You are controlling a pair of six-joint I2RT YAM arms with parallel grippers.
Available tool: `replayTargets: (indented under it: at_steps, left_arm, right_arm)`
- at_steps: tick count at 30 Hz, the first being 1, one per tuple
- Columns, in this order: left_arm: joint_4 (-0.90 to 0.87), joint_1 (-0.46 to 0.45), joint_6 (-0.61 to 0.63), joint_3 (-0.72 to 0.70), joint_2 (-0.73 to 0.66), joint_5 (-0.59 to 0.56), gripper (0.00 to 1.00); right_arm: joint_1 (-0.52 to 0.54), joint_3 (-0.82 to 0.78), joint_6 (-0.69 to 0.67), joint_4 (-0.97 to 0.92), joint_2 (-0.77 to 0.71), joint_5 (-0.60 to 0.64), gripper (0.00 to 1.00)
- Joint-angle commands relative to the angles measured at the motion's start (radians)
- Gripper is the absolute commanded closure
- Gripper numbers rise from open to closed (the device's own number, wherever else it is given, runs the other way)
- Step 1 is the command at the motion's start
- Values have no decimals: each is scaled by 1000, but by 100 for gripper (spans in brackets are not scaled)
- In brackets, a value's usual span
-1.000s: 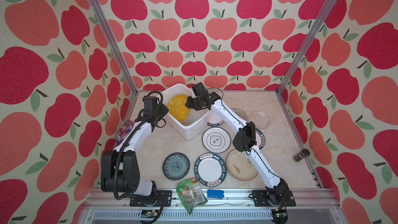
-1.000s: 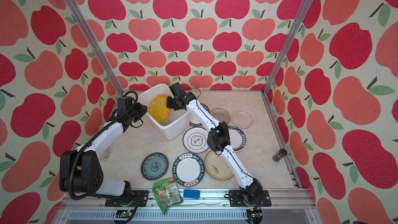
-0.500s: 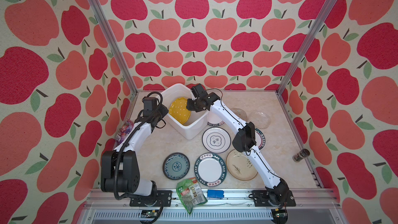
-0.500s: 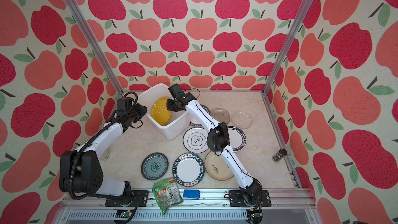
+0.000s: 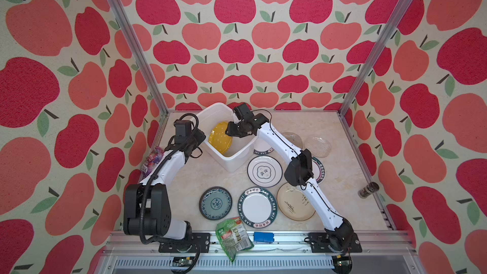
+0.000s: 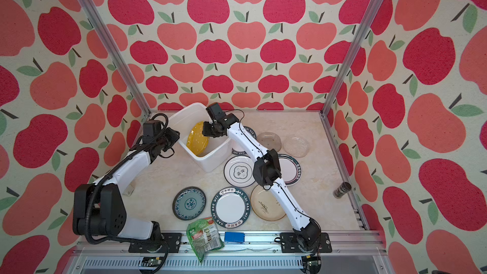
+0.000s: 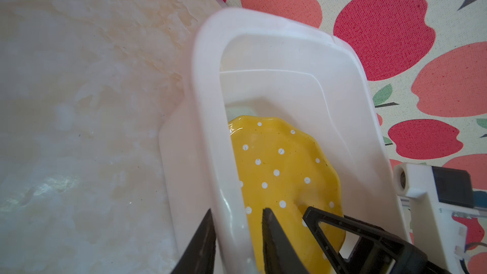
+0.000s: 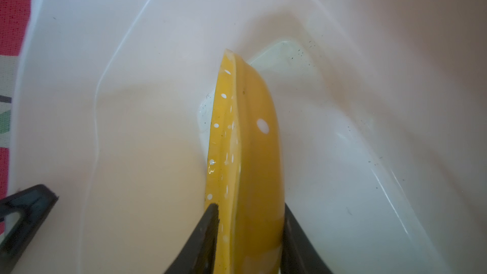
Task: Place the plates into the plastic bin on the countertop
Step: Place the plate in the plastic bin.
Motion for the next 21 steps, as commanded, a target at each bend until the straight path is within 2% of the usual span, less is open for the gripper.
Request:
replayTargets:
  at_steps: [1,8,21]
  left_arm:
    - [23,0,-4,-9,-9,11,68]
    - [28,-4,-9,-12,-12,14,67]
    - [57,-5,-18,-22,7,22,67]
  right_arm:
    - [6,-14,12,31,-11,-77,58]
    - [-8,-28,22,-9,-28,-75,49]
    - [-30,-37,-46,-103,-115,-50,46]
